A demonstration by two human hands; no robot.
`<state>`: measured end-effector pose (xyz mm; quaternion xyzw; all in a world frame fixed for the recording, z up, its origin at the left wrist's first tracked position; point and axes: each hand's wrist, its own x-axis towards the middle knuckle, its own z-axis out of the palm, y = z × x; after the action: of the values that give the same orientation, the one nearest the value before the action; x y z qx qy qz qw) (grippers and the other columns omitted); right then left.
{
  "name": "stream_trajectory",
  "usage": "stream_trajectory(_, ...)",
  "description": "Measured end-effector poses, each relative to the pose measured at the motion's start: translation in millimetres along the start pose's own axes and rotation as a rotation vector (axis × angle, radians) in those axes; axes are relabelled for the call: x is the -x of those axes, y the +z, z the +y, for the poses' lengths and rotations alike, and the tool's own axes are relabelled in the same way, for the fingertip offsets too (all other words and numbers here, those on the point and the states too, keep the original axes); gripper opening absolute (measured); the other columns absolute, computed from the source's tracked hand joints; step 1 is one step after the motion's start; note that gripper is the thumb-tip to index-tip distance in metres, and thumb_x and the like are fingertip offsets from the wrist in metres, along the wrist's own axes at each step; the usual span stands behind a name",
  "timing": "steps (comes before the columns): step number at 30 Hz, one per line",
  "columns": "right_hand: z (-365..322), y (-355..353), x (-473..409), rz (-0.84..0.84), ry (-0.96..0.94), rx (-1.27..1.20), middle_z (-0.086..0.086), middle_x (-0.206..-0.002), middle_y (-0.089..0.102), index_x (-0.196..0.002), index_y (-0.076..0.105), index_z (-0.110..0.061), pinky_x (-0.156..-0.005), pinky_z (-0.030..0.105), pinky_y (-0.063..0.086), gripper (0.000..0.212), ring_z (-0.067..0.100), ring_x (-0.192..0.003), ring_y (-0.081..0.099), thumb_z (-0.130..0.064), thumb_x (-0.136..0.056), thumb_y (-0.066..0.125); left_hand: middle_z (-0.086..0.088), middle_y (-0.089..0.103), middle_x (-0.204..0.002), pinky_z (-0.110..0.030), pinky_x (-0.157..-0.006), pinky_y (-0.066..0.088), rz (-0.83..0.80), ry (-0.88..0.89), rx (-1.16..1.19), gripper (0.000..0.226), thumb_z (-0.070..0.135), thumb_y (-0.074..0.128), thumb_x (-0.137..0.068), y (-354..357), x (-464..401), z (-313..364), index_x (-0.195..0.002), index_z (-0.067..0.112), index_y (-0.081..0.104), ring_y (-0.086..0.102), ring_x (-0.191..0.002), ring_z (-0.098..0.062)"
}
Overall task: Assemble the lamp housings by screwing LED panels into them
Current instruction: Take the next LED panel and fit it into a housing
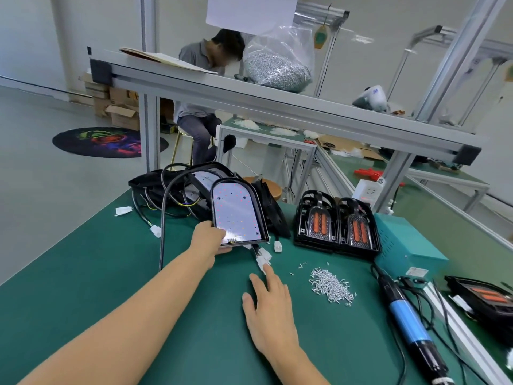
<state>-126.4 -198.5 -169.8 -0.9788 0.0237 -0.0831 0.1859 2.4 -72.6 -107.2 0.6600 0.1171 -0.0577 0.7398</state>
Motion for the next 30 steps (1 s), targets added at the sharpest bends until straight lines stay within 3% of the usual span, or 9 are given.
stream_trajectory(4,0,-1,0,0.005,-0.005,-0.013,-0.008,-0.163,0.004,-0.147,0.04,-0.024,-0.12,0.035,0.011,0.048,0.013,-0.143,0.016,-0.038,-0.102,0.035,-0.014,0.055,-0.112,-0.033,-0.058,0.052,-0.038,0.032,0.122,0.018,-0.011,0.048,-0.091,-8,19,6,-0.102,0.003,0.053,0.056,-0.094,-0.032)
stream_trajectory(9,0,-4,0,0.019,-0.021,-0.048,-0.005,-0.162,0.009,-0.145,0.044,-0.022,-0.12,0.033,0.01,0.046,0.014,-0.145,0.018,-0.033,-0.101,0.04,-0.007,0.066,-0.101,-0.028,-0.054,0.056,-0.128,0.1,0.172,0.02,-0.008,0.05,-0.09,-27,62,5,-0.096,0.009,0.058,0.063,-0.083,-0.022)
stream_trajectory(13,0,-19,2,0.18,0.097,-0.728,-0.004,-0.136,0.054,-0.121,0.062,-0.015,-0.113,0.03,0.031,0.027,0.008,-0.126,0.047,-0.011,-0.1,0.045,-0.004,0.069,-0.105,-0.031,-0.061,0.058,-0.185,0.098,0.151,0.024,-0.008,0.048,-0.091,-46,95,-10,-0.105,0.009,0.058,0.066,-0.089,-0.023)
stream_trajectory(15,1,-32,5,0.201,0.213,-1.119,-0.009,-0.128,0.06,-0.119,0.061,-0.023,-0.11,0.031,0.037,0.025,0.004,-0.119,0.054,-0.019,-0.103,0.043,-0.004,0.071,-0.105,-0.032,-0.064,0.057,-0.217,0.096,0.122,0.026,-0.006,0.048,-0.092,-52,108,-19,-0.109,0.01,0.059,0.068,-0.09,-0.023)
stream_trajectory(18,3,-46,5,0.016,0.204,-1.434,-0.001,-0.132,0.062,-0.132,0.055,-0.021,-0.108,0.042,0.042,0.04,0.017,-0.124,0.058,-0.041,-0.099,0.049,-0.001,0.073,-0.104,-0.034,-0.07,0.058,-0.276,0.095,0.055,0.03,-0.004,0.049,-0.092,-52,125,-36,-0.111,0.015,0.061,0.07,-0.092,-0.02)
stream_trajectory(22,-2,-53,12,0.009,0.19,-1.307,0.0,-0.114,0.072,-0.116,0.065,-0.021,-0.099,0.057,0.047,0.022,0.022,-0.103,0.067,-0.022,-0.095,0.06,0.006,0.072,-0.107,-0.033,-0.091,0.052,-0.367,0.166,-0.066,0.033,-0.002,0.051,-0.093,-45,140,-51,-0.114,0.02,0.061,0.067,-0.101,-0.014)
stream_trajectory(25,12,-54,12,0.078,0.261,-1.213,0.005,-0.102,0.074,-0.105,0.068,-0.02,-0.09,0.053,0.05,0.019,0.02,-0.087,0.058,-0.009,-0.098,0.053,0.016,0.068,-0.114,-0.014,-0.093,0.043,-0.474,0.284,-0.225,0.028,0.011,0.056,-0.094,-53,143,-61,-0.116,0.027,0.06,0.061,-0.11,-0.002)
stream_trajectory(28,27,-61,11,0.036,0.295,-1.115,-0.005,-0.07,0.062,-0.089,0.068,-0.022,-0.061,0.028,0.041,0.019,0.015,-0.067,0.048,-0.011,-0.098,0.055,0.02,0.053,-0.13,-0.009,-0.1,0.029,-0.208,0.5,-0.592,0.033,0.026,0.061,-0.091,-78,133,-72,-0.122,0.034,0.054,0.044,-0.124,0.002)
stream_trajectory(30,37,-64,7,-0.026,0.339,-1.048,-0.006,-0.064,0.05,-0.085,0.066,-0.021,-0.051,0.022,0.032,0.018,0.011,-0.056,0.04,-0.013,-0.097,0.056,0.01,0.044,-0.141,-0.026,-0.109,0.023,0.024,0.567,-0.865,0.043,0.028,0.062,-0.09,-96,120,-73,-0.131,0.027,0.05,0.033,-0.133,-0.009)
